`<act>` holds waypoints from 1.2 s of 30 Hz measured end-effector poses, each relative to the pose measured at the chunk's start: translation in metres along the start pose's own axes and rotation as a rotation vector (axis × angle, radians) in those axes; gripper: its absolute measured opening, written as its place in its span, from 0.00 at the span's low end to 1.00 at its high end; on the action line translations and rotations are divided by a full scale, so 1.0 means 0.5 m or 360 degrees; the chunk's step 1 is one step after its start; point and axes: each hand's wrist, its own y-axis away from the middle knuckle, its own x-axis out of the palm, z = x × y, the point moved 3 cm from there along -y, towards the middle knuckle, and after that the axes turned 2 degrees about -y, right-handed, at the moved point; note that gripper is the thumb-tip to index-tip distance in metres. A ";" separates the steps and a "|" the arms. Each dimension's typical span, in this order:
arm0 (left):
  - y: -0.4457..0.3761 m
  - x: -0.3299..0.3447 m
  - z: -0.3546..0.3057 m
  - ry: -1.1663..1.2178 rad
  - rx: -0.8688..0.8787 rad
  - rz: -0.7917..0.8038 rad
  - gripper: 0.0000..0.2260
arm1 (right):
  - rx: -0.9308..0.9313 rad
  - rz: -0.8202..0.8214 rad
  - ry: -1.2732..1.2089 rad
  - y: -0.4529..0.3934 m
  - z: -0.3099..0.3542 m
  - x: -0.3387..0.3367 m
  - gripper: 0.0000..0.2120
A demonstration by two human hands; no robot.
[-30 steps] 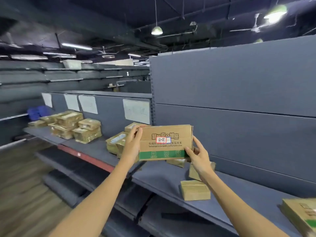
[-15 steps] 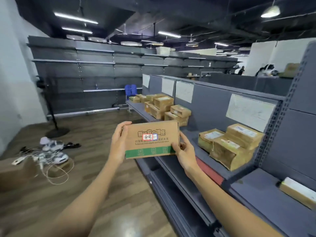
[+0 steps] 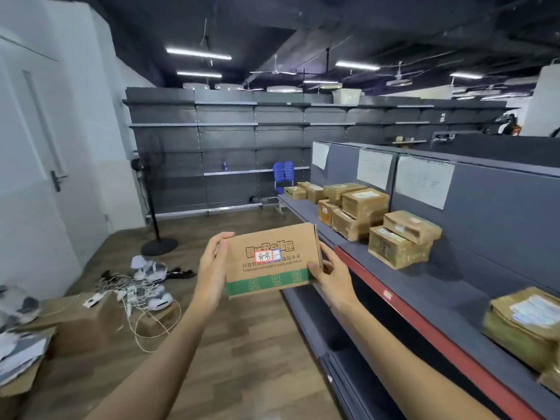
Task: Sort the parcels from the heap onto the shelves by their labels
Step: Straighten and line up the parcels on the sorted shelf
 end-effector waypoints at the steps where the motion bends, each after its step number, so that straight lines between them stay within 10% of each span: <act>1: -0.048 0.004 0.011 -0.0042 -0.0002 0.0009 0.11 | 0.0005 0.0003 -0.0015 -0.050 -0.010 0.012 0.26; 22: -1.059 -0.054 0.362 -0.0049 -0.0019 0.0045 0.12 | 0.0104 -0.0125 0.0158 -0.994 -0.294 0.412 0.26; 36: -1.684 0.130 0.642 -0.0151 -0.0013 0.0475 0.12 | 0.0117 -0.0479 0.0134 -1.573 -0.551 0.446 0.22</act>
